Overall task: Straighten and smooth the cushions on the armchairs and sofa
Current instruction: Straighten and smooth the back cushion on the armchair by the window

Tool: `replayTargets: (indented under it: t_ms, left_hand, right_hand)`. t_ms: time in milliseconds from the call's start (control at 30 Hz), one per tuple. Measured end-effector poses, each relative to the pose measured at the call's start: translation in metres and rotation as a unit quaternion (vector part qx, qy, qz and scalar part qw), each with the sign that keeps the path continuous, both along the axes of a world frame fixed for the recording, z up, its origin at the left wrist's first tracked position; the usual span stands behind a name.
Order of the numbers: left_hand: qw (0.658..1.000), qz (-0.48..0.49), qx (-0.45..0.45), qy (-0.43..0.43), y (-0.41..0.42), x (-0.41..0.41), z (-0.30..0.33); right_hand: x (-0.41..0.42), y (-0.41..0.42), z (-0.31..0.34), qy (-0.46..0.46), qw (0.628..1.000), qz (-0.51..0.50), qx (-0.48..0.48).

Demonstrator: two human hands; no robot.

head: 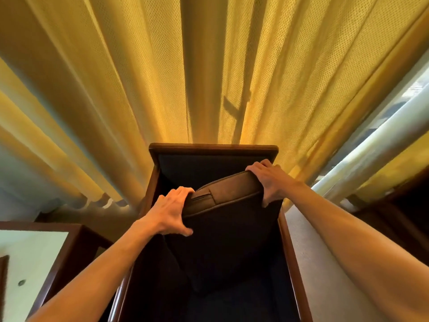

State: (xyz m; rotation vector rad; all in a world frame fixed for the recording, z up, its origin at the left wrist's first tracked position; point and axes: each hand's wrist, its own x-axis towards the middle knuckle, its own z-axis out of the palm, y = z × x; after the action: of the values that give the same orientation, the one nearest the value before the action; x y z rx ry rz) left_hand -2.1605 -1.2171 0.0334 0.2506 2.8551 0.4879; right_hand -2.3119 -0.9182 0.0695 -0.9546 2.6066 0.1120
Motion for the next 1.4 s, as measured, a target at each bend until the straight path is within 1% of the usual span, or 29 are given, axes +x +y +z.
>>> replayTargets:
  t_ms: [67,200,267,367,433,500,567,633,700,767,833,900,967,1133,1233,1333,1400]
  left_hand:
    - [1.000,0.017,-0.004,-0.018,0.007,0.001,0.004]
    - [0.996,0.058,0.059,-0.018,0.002,0.013,0.013]
    - [0.995,0.060,0.074,-0.009,-0.014,0.019,0.019]
    - [0.997,0.057,0.047,-0.019,-0.038,0.025,0.028]
    - [0.997,0.065,0.008,-0.043,-0.045,0.031,0.030]
    - [0.995,0.079,0.004,-0.060,-0.041,0.036,0.023]
    - [0.994,0.100,0.020,-0.044,-0.030,0.038,0.016]
    - [0.992,0.116,0.027,-0.034,-0.023,0.032,0.017]
    - [0.993,0.109,0.029,-0.041,-0.016,0.026,0.018]
    - [0.993,0.099,0.035,-0.045,-0.006,0.019,0.019]
    - [0.994,0.096,0.039,-0.043,0.003,0.012,0.019]
    - [0.993,0.099,0.041,-0.040,0.007,0.010,0.017]
    - [0.993,0.105,0.043,-0.039,0.006,0.011,0.015]
    - [0.990,0.119,0.059,-0.048,-0.012,0.017,0.018]
    - [0.988,0.124,0.035,-0.082,-0.019,0.025,0.027]
    - [0.989,0.118,0.010,-0.094,-0.017,0.027,0.032]
    - [0.993,0.077,0.060,-0.059,-0.004,0.024,0.038]
  right_hand:
    - [0.008,-0.005,0.002,0.015,1.000,0.002,0.011]
    - [0.027,-0.015,0.029,0.007,0.999,0.007,0.032]
    - [0.039,-0.025,0.048,0.006,0.999,0.019,0.034]
    - [0.059,-0.051,0.068,0.043,0.997,0.055,0.025]
    - [0.074,-0.070,0.064,0.064,0.996,0.068,0.013]
    - [0.083,-0.080,0.051,0.071,0.995,0.074,-0.001]
    - [0.080,-0.075,0.043,0.072,0.993,0.069,-0.060]
    - [0.073,-0.056,0.038,0.038,0.982,0.050,-0.179]
    - [0.069,-0.026,0.022,-0.026,0.950,-0.017,-0.309]
    - [0.071,0.005,0.004,-0.083,0.907,-0.132,-0.392]
    - [0.077,0.024,-0.004,-0.152,0.870,-0.197,-0.426]
    - [0.080,0.032,-0.010,-0.182,0.852,-0.212,-0.444]
    - [0.084,0.033,-0.016,-0.192,0.837,-0.226,-0.459]
    - [0.091,0.024,-0.028,-0.171,0.837,-0.234,-0.464]
    - [0.096,0.014,-0.030,-0.196,0.862,-0.220,-0.412]
    - [0.101,-0.003,-0.029,-0.170,0.882,-0.207,-0.389]
    - [0.107,-0.022,-0.025,-0.151,0.888,-0.190,-0.391]
